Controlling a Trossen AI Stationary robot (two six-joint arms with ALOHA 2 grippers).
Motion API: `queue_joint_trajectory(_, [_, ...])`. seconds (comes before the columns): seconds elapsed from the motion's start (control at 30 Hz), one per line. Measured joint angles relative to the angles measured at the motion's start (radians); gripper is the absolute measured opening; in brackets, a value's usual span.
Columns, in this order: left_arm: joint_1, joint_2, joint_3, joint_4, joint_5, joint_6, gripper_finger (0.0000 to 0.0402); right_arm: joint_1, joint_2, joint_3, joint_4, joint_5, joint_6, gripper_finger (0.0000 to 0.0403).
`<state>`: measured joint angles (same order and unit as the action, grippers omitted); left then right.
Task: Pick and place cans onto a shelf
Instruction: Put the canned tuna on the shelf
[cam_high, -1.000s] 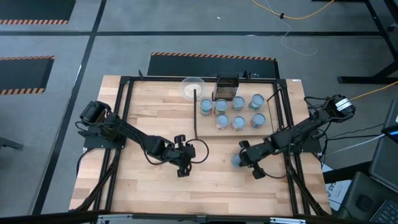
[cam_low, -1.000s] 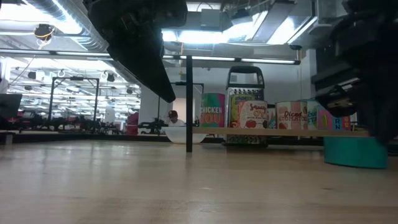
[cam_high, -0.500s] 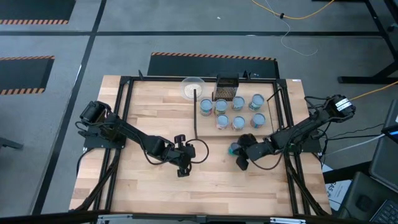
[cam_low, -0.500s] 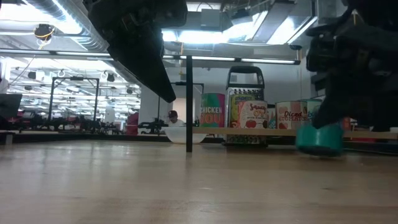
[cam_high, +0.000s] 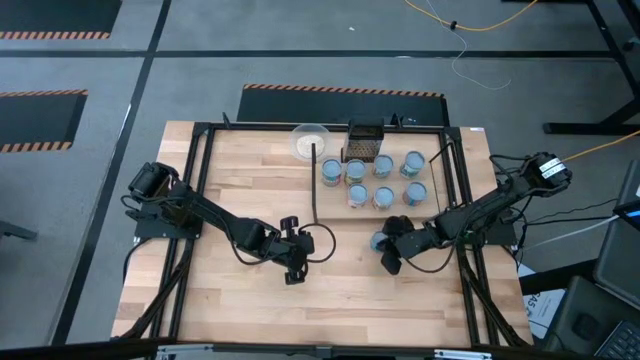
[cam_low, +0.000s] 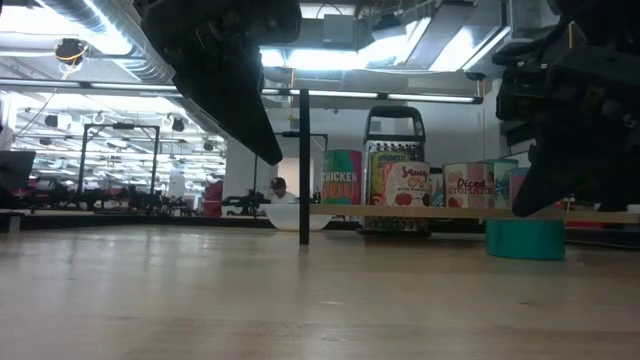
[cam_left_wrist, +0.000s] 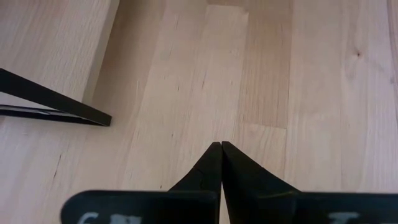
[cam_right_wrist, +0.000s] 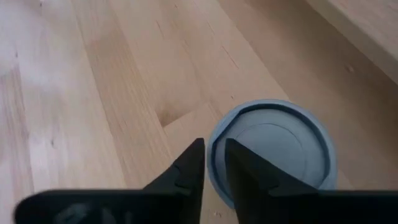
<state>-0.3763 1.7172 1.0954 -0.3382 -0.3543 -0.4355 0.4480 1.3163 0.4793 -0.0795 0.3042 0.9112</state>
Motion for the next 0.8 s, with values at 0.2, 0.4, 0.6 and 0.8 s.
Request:
queue_joint_trajectory(0.2, [0.0, 0.0, 0.0, 0.0, 0.0, 0.0, 0.0, 0.0, 0.0, 0.0, 0.0, 0.004, -0.005, 0.0084])
queue_joint_trajectory(0.4, [0.0, 0.0, 0.0, 0.0, 0.0, 0.0, 0.0, 0.0, -0.002, 0.001, 0.008, -0.017, -0.149, 0.0085])
queue_joint_trajectory(0.6, [0.0, 0.0, 0.0, 0.0, 0.0, -0.001, 0.0, 0.0, -0.017, 0.002, 0.014, -0.155, -0.376, 0.0086])
queue_joint_trajectory(0.8, [0.0, 0.0, 0.0, 0.0, 0.0, -0.001, 0.0, 0.0, -0.024, 0.002, 0.009, -0.237, -0.62, 0.0086])
